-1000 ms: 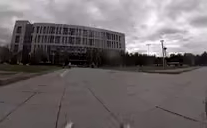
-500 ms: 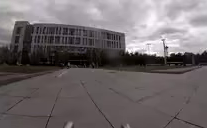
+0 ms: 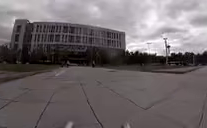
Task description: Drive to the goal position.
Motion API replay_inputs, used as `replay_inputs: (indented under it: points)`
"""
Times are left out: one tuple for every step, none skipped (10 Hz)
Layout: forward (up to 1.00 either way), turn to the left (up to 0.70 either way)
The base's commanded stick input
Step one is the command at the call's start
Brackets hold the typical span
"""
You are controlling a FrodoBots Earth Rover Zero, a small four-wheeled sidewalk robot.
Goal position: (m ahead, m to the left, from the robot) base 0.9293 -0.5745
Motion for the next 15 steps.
replay_inputs:
  points:
    - [0.0, 0.0]
    - [0.0, 0.0]
    - [0.0, 0.0]
    - [0.0, 0.0]
    - [0.0, 0.0]
    - [0.0, 0.0]
    - [0.0, 0.0]
    - [0.0, 0.0]
    - [0.0, 0.0]
    - [0.04, 0.0]
    - [0.23, 0.0]
    - [0.48, 0.0]
    - [0.7, 0.0]
    - [0.7, 0.0]
    - [0.7, 0.0]
